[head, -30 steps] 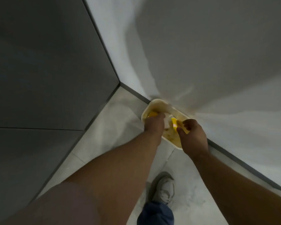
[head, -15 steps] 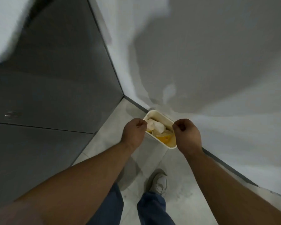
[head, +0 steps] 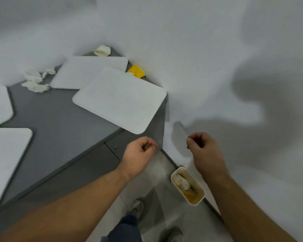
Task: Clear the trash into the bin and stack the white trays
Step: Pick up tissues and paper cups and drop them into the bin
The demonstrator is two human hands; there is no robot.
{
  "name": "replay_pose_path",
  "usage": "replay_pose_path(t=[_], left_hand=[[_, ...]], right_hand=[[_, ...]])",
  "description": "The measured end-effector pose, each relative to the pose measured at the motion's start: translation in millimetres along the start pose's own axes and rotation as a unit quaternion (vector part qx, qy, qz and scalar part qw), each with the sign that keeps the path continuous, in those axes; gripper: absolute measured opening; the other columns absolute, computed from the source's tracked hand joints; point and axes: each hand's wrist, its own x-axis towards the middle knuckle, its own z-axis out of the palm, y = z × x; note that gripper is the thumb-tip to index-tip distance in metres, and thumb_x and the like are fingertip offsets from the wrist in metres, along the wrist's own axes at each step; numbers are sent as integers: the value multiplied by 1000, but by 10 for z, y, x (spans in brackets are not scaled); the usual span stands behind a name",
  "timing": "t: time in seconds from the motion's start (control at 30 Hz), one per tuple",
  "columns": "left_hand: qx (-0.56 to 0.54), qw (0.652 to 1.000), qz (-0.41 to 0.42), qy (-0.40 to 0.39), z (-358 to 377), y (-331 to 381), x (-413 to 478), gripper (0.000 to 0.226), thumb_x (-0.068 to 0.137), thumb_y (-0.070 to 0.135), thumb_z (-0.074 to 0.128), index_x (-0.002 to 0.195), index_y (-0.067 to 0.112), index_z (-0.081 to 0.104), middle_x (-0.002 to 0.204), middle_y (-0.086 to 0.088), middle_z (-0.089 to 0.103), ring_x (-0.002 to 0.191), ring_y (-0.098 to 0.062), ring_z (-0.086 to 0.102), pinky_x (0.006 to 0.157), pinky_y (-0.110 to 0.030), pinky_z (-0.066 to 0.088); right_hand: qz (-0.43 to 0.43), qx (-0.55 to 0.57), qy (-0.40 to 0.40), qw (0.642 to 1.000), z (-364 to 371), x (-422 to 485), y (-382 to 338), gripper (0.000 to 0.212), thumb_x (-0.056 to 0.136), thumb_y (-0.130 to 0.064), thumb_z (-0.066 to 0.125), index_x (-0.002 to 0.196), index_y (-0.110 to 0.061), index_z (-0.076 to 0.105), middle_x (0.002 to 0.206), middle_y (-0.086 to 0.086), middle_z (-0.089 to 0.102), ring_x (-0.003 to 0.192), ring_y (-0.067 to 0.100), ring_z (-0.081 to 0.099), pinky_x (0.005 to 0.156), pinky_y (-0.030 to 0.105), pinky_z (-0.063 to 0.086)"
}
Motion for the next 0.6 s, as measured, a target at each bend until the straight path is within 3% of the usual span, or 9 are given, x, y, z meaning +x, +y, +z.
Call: replay_pose_path(t=[0.13, 0.27, 0.37, 0.47, 0.6], left_hand=[[-36, 994, -1, 101, -724, 302, -124, 14, 91, 10, 63, 85, 18, 74, 88, -12, 73, 81, -24, 66, 72, -23, 51], [-85, 980, -1, 178, -1418, 342, -109, 16, 91, 5, 61, 87, 14, 74, 93, -15, 74, 79, -25, 65, 82, -39, 57], [-112, 967, 4, 229, -1888, 216, -27, 17, 91, 6, 63, 86, 19, 73, 83, -1, 74, 77, -7, 63, 76, -24, 53], [-147, 949, -6, 278, -2349, 1, 128, 16, 91, 5, 66, 92, 20, 71, 85, 4, 69, 75, -3, 60, 70, -13, 48], [-153, 937, -27, 313, -2996, -363, 454, 24, 87, -1, 67, 99, 20, 67, 88, 5, 66, 68, 1, 58, 65, -7, 47]], right_hand=[[-65, 18, -60, 996, 273, -61, -764, 7, 94, -26, 69, 88, -30, 68, 81, -8, 71, 76, 7, 66, 67, 22, 49], [-101, 10, -118, 988, 705, -37, -1326, 5, 94, -29, 68, 89, -31, 69, 83, -15, 73, 77, 1, 67, 68, 19, 48], [-126, 5, -135, 983, 1122, 7, -1647, 7, 90, -22, 71, 86, -27, 70, 81, -12, 74, 74, 6, 69, 64, 15, 49], [-142, -13, -153, 978, 1590, 82, -1901, 7, 90, -23, 70, 85, -28, 70, 80, -14, 73, 73, 5, 67, 60, 8, 46], [-162, -49, -173, 970, 2321, 267, -2200, 8, 93, -25, 69, 86, -29, 69, 81, -17, 72, 76, 2, 66, 70, 19, 47]])
